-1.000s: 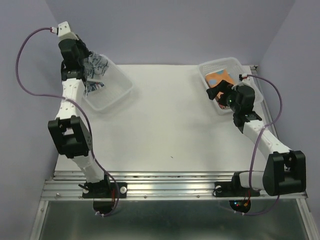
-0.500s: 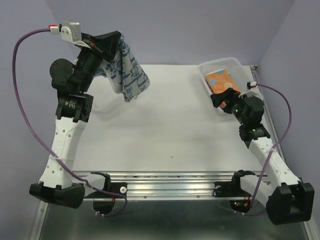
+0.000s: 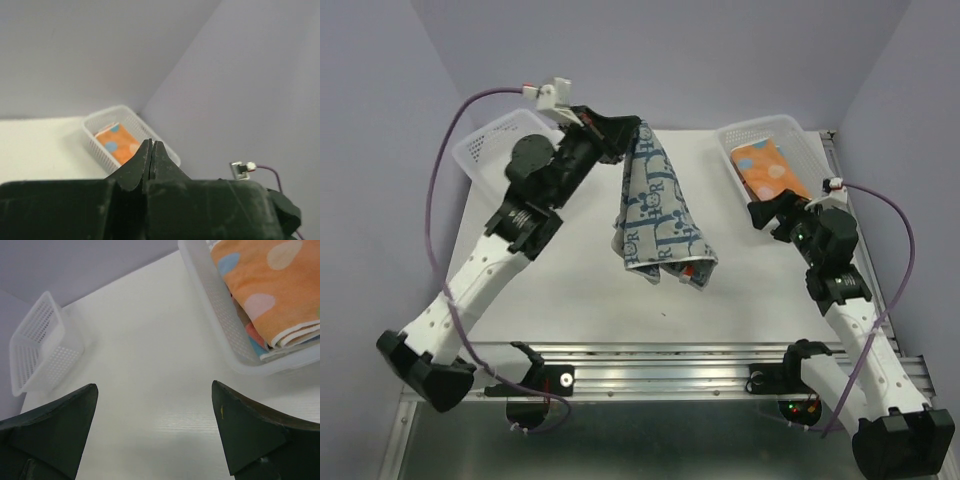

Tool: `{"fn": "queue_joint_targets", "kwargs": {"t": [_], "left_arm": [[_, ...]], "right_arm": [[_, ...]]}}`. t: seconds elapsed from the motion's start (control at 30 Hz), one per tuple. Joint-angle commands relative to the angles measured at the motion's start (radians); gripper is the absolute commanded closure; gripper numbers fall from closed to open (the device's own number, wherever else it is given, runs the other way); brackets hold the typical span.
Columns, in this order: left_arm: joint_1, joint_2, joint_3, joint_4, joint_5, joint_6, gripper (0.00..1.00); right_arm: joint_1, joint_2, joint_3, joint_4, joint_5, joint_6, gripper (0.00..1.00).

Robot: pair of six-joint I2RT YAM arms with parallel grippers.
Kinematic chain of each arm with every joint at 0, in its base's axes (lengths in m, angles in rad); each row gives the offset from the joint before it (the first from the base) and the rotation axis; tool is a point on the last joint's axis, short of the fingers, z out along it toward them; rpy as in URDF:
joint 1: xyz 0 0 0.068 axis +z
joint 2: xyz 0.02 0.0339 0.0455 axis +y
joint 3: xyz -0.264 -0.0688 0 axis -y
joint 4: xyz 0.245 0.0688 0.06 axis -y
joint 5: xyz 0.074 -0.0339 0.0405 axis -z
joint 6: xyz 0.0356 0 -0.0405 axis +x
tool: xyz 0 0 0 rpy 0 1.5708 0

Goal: Fold and stack the towels
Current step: Move the towel to the center of the board

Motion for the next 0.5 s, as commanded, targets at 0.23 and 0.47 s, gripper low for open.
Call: {"fn": "queue_joint_targets", "kwargs": {"t": [0.23,0.47], "left_arm": [[-0.061,0.893,0.603,-0.46,-0.035,0.02,0.35],[-0.084,0.805,0.502,-0.465,-0.159,0.081,0.01]], "right_arm": [[0.009,0.117,0.045,-0.129,-0.097,-0.079,0.0],[0.221,0.127,0.047,-0.174,-0.001,-0.096,0.0]]}}
